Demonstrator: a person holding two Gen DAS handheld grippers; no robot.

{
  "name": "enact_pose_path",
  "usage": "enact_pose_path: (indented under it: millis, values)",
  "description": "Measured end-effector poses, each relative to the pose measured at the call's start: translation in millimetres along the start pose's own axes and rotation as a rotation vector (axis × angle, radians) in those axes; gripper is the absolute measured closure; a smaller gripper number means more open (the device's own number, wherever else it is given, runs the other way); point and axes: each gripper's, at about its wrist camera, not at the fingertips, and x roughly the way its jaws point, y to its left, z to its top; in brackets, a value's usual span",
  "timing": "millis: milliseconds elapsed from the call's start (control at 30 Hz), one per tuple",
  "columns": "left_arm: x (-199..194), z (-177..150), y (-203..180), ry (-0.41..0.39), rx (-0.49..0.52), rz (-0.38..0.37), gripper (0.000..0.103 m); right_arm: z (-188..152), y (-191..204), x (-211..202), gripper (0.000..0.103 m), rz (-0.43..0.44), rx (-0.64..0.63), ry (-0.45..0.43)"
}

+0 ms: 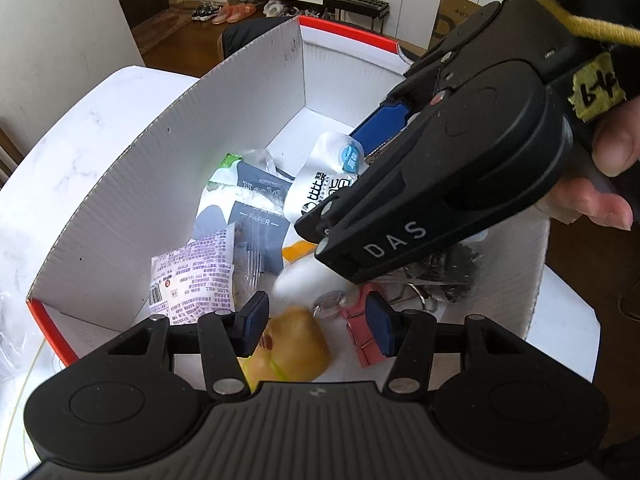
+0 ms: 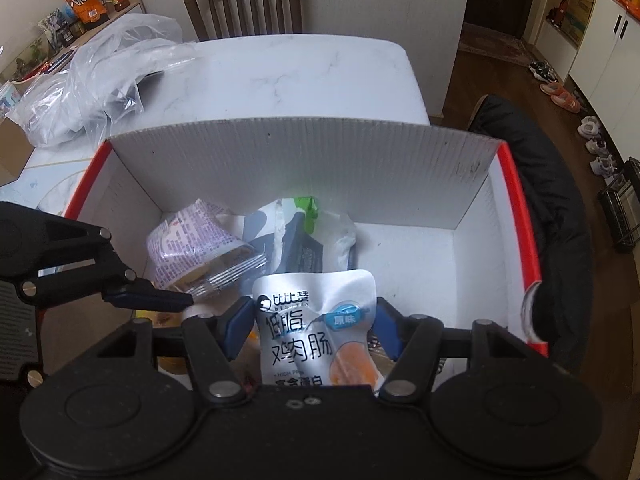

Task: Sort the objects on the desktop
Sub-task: 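Carry the sticker and sausage packet over the red shoebox with both tools, then open the left tool to drop the sticker while the right tool releases the packet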

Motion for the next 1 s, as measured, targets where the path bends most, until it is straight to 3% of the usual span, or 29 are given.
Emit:
enact_pose_path:
  millis: [267, 400, 633, 1000]
  values:
    - [-4, -2, 5, -0.024, -0.026, -0.023, 0.050, 2, -1, 0, 0.037, 0.019, 0.009, -0.004]
    - [-9, -4, 7, -0.040, -0.037, -0.023, 0.044, 4, 0, -6, 0.029, 0.026, 0.009, -0.017]
    - [-24, -9, 14, -0.083, -0.083, -0.028, 0.035, 3, 3, -21, 0.026, 0.040, -0.003, -0.038]
    - [-54, -21, 26, -0.169, -0.169, 0.001, 0.034, -5, 12, -60, 0.023, 0.055, -0.036, -0.095]
